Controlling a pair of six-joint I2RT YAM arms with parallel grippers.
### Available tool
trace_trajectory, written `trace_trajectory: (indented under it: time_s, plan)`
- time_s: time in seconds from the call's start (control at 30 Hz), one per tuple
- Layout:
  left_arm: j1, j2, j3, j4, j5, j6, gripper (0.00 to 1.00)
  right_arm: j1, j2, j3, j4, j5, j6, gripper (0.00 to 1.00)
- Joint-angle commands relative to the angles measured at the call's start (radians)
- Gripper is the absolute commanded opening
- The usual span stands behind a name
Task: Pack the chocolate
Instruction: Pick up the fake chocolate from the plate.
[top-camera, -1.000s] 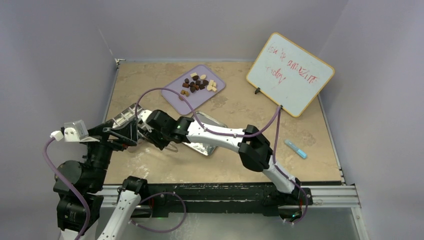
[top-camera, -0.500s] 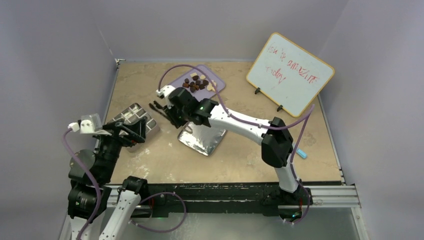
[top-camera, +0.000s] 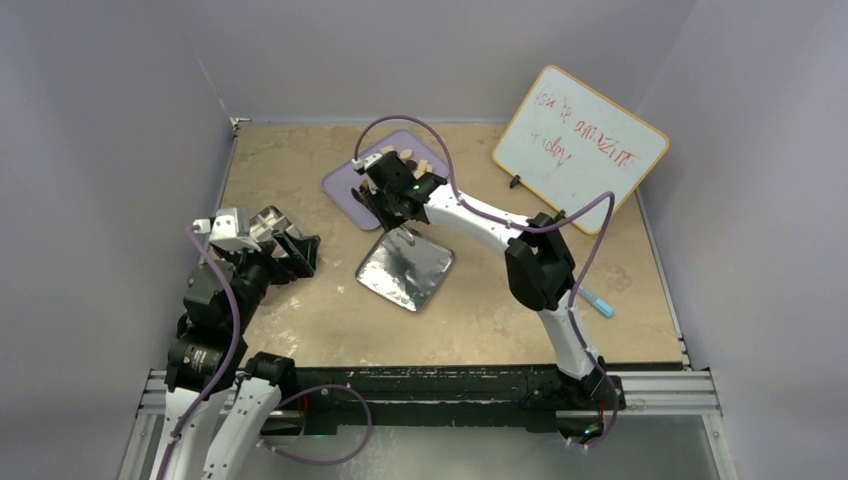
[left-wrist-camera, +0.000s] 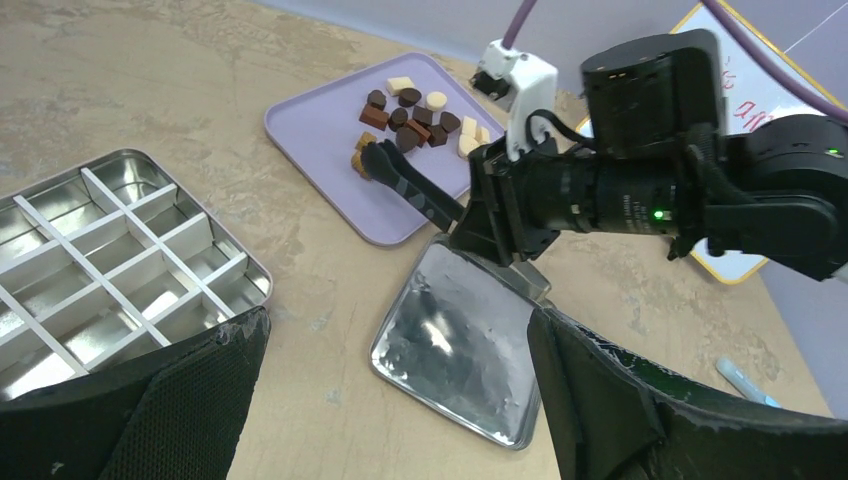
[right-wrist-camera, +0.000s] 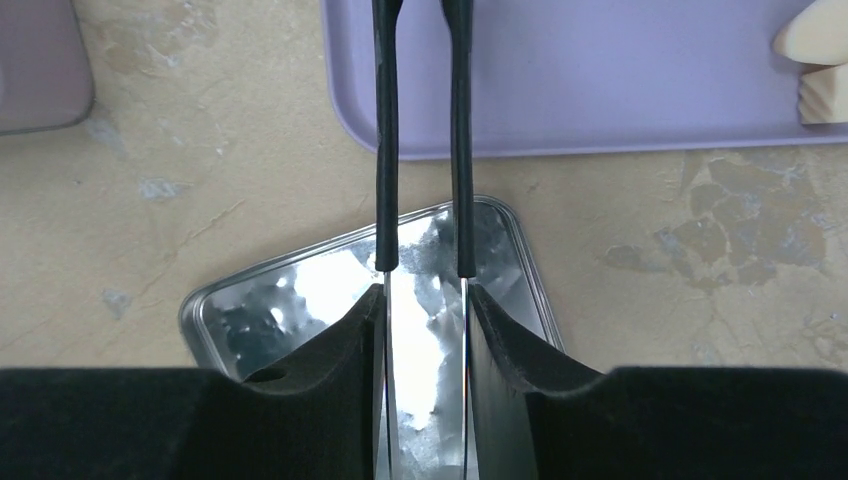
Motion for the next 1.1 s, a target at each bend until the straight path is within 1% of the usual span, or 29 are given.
trace_trajectory:
  time_s: [0.0,0.43,1.07]
  plan:
    - [0.002,-0.02,0.01,0.05,0.014,0.021,1.0,0.001,0.019,0.084,-0.036,0.021,-0.023,0.34]
    - [0.002,-0.045,0.011,0.044,0.0,0.021,1.0,-0.015,0.111,0.171,-0.061,0.047,-0.052,0.4]
    - [0.002,-0.049,0.01,0.041,-0.009,0.021,1.0,-0.025,0.19,0.221,-0.065,0.039,-0.063,0.37]
